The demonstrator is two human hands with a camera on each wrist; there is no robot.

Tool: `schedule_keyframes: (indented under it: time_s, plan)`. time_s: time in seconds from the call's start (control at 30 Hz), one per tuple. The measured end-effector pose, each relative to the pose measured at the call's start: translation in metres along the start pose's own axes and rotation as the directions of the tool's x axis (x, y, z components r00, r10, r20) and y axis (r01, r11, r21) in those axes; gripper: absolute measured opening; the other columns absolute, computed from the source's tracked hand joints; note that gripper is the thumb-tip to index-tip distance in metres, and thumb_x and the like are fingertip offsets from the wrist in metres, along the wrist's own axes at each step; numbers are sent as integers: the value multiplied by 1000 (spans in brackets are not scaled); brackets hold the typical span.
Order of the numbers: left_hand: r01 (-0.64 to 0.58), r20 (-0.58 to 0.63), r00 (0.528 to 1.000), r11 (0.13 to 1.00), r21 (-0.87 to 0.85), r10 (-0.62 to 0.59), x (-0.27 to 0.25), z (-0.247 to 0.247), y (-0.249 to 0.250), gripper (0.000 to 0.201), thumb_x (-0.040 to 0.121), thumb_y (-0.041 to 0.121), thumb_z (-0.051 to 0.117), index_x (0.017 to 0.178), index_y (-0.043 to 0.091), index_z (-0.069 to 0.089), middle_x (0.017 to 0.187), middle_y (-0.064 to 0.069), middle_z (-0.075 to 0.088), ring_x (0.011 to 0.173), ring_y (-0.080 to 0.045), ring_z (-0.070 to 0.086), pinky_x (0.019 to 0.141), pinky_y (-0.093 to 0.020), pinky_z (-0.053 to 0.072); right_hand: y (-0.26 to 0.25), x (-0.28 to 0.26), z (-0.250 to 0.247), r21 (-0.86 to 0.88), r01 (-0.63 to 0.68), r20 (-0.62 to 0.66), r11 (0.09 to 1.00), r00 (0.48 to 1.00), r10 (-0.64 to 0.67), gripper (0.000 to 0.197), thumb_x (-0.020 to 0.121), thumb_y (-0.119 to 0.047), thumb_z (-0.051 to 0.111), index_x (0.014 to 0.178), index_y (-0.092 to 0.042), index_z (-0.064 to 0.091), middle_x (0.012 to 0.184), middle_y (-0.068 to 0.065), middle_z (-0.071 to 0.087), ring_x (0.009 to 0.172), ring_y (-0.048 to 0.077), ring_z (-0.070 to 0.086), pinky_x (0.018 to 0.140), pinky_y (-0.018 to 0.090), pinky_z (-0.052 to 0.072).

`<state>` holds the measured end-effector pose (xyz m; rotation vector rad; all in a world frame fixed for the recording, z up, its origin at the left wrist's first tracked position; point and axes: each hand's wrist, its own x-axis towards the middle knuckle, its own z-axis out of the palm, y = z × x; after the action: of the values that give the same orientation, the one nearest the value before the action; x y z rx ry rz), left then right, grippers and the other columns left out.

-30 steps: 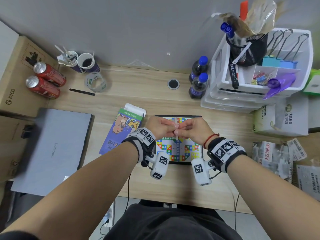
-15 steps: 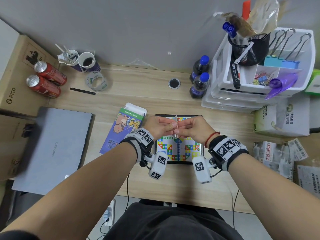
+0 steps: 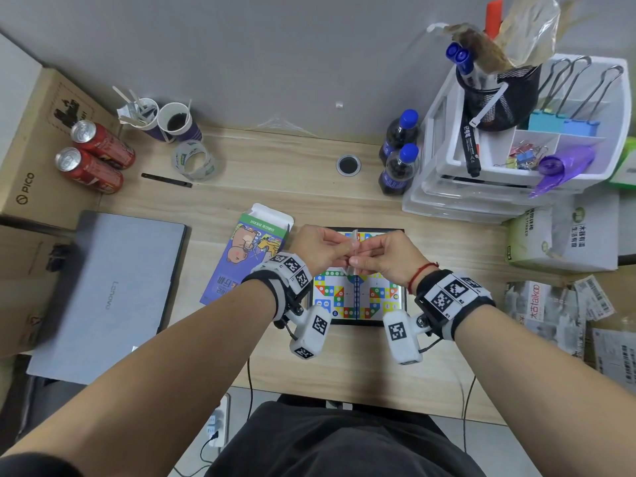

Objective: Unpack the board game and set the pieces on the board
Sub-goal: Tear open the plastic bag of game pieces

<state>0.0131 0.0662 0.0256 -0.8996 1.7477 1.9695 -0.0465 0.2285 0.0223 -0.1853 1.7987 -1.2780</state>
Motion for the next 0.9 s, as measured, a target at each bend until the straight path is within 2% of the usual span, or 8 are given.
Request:
schedule_keyframes:
  time_s: [0.07,0.2,0.33,0.47,0.77,0.9]
  plan:
    - [6,22,1000,1000,-14,-6,0,0,0,26,80,11,78,100,-4,69,83,-14,75,75,-21,75,67,-26,59,1,-1,0,-3,7,5,1000,1000,-7,21,78,-8,76,98,-3,73,88,21,74,87,45,67,83,51,57]
    - [9,31,999,1000,-27,-8,0,1,-1,22,82,6,76,99,-4,67,85,-15,74,73,-20,75,64,-23,58,1,-1,-1,0,0,-7,1000,1000,0,22,77,-6,76,98,0,72,90,24,73,88,47,66,84,53,56]
    - [4,40,999,1000,-25,-3,1,1,-4,22,82,6,75,99,-5,68,87,-17,73,75,-21,74,70,-28,60,0,-2,-1,6,-2,-14,1000,1000,2,22,78,-4,75,98,4,70,91,30,70,79,38,65,83,55,55]
    - [3,53,999,1000,-26,-1,0,0,-3,13,82,6,75,93,2,69,87,-16,73,77,-23,74,74,-31,60,0,-2,0,8,-11,-20,1000,1000,11,24,77,-6,76,99,2,71,91,27,72,88,49,66,83,53,56]
    - [14,47,999,999,-30,-12,-3,1,-2,20,82,4,74,100,-4,68,93,-21,73,84,-28,73,77,-33,60,0,-3,-1,-7,-18,-11,1000,1000,18,23,77,-9,78,98,-1,72,89,23,73,89,47,66,83,52,57]
    - [7,4,1000,997,73,-7,-4,3,1,19,80,10,78,94,0,72,86,-16,75,80,-27,75,75,-33,60,0,-4,0,-11,-18,0,1000,1000,18,23,77,-7,77,98,-2,72,89,24,73,89,47,66,83,51,57]
